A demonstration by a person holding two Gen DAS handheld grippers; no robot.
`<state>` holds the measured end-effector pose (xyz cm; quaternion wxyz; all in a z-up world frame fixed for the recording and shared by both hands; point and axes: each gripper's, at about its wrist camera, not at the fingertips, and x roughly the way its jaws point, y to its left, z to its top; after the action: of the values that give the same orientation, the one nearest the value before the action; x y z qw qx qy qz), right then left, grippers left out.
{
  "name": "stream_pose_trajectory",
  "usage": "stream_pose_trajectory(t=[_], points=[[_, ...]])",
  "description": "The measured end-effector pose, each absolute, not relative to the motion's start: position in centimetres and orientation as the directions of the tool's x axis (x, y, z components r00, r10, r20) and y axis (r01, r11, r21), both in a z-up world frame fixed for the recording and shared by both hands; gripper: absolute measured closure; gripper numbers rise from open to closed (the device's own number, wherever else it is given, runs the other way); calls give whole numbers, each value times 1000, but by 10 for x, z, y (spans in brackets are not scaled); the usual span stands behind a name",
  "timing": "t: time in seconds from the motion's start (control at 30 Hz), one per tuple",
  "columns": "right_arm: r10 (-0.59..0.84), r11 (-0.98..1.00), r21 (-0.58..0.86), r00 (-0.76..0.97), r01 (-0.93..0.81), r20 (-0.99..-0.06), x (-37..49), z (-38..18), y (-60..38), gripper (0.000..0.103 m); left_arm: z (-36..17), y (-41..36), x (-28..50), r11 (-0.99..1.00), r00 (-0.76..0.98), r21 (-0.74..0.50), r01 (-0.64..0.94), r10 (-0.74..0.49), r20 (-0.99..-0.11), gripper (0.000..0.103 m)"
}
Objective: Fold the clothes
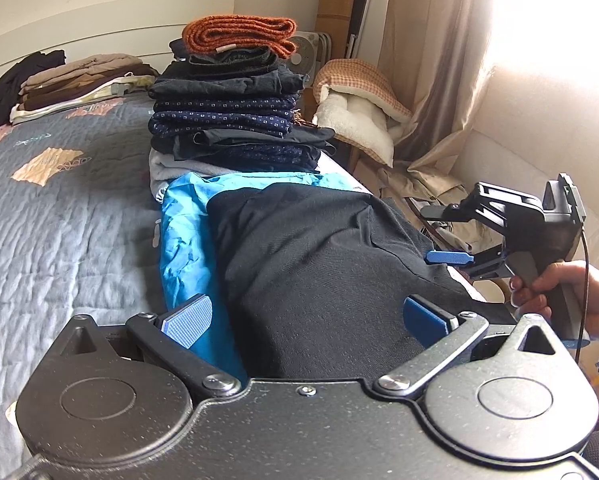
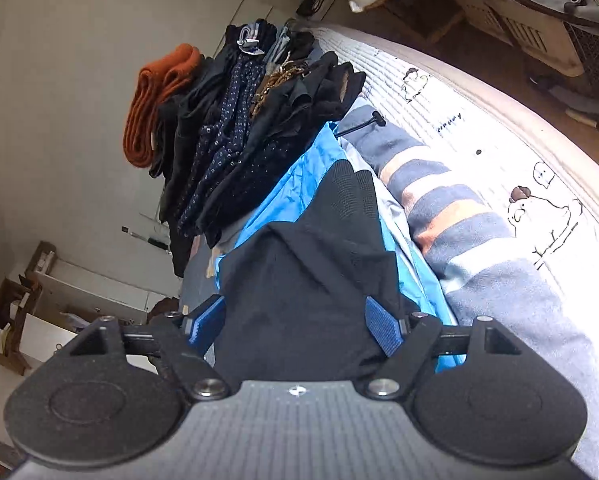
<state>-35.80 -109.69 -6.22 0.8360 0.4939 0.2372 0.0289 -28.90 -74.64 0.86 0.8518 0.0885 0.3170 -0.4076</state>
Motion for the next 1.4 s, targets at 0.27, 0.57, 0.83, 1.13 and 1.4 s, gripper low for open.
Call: stream_pose_trajectory(t=[0.27, 0.57, 0.83, 1.13, 1.4], points=[[234, 499, 850, 918, 169, -320, -366, -49, -1102, 23, 9, -745, -286, 656, 467, -116, 745, -639, -611, 0], [387, 529, 845, 865, 75, -319, -263, -25, -1067, 20, 5, -741, -277, 677, 479, -113, 727, -618, -623, 0], [541, 568, 819, 711, 85, -449, -157, -60, -1012, 20, 2, -734, -262, 702, 491, -125, 701, -602, -630, 0], [484, 486, 855, 760, 179, -434, -147, -88, -1041, 22, -2, -726, -249, 729, 500, -140, 670, -583, -641, 0], [482, 498, 862, 794, 99, -370, -201, -55, -1033, 19, -5, -728, -252, 719, 491, -138, 682, -589, -642, 0]])
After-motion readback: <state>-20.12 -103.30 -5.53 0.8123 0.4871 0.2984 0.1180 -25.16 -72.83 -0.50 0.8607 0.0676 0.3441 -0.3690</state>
